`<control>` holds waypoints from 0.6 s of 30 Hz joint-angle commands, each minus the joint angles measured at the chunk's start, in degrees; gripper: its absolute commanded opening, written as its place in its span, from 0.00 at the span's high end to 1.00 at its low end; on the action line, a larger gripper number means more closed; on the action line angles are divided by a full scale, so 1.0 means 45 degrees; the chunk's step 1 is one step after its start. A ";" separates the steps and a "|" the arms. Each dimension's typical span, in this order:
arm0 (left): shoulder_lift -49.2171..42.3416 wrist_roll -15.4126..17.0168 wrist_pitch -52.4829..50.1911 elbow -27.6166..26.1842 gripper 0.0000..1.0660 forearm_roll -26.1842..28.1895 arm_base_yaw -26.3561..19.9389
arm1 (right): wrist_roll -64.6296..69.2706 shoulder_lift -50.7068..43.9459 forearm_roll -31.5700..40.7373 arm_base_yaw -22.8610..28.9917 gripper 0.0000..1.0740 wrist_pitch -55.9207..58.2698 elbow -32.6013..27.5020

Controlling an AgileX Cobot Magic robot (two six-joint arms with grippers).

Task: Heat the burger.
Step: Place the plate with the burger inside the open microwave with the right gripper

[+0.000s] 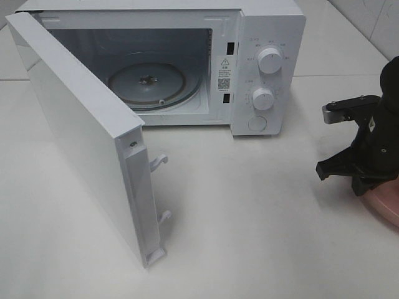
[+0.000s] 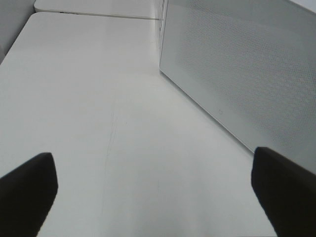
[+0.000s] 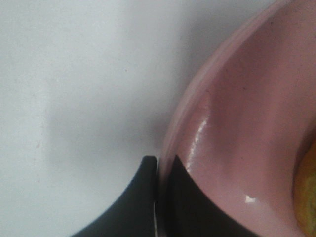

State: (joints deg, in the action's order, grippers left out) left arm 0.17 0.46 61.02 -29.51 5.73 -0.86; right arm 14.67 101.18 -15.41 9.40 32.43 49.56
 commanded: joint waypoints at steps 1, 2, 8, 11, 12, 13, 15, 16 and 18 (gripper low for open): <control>-0.0064 0.0089 0.0025 0.0000 0.06 0.0064 -0.0013 | 0.0357 -0.0318 -0.0369 0.0344 1.00 0.0433 -0.0102; -0.0064 0.0089 0.0025 0.0000 0.06 0.0064 -0.0013 | 0.0369 -0.0407 -0.0497 0.0547 1.00 0.0662 -0.0102; -0.0064 0.0089 0.0025 0.0000 0.06 0.0064 -0.0013 | 0.0637 -0.0879 -0.0891 0.0980 1.00 0.1235 -0.0102; -0.0064 0.0089 0.0025 0.0000 0.06 0.0064 -0.0013 | 0.0993 -0.1235 -0.1388 0.1146 1.00 0.1579 -0.0102; -0.0064 0.0089 0.0025 0.0000 0.06 0.0064 -0.0013 | 0.1006 -0.1451 -0.1477 0.1350 1.00 0.1795 -0.0115; -0.0064 0.0089 0.0025 0.0000 0.06 0.0064 -0.0013 | 0.1006 -0.1451 -0.1477 0.1350 1.00 0.1795 -0.0115; -0.0064 0.0089 0.0025 0.0000 0.06 0.0064 -0.0013 | 0.1006 -0.1808 -0.1579 0.1630 1.00 0.2037 -0.0242; -0.0064 0.0089 0.0025 0.0000 0.06 0.0064 -0.0013 | 0.1006 -0.1808 -0.1579 0.1630 1.00 0.2037 -0.0242; -0.0064 0.0089 0.0025 0.0000 0.06 0.0064 -0.0013 | 0.1108 -0.2203 -0.1770 0.1859 1.00 0.2177 -0.0547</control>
State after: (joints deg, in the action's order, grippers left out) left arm 0.17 0.46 61.02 -29.51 5.73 -0.86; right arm 19.37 93.39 -20.28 16.79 40.16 48.24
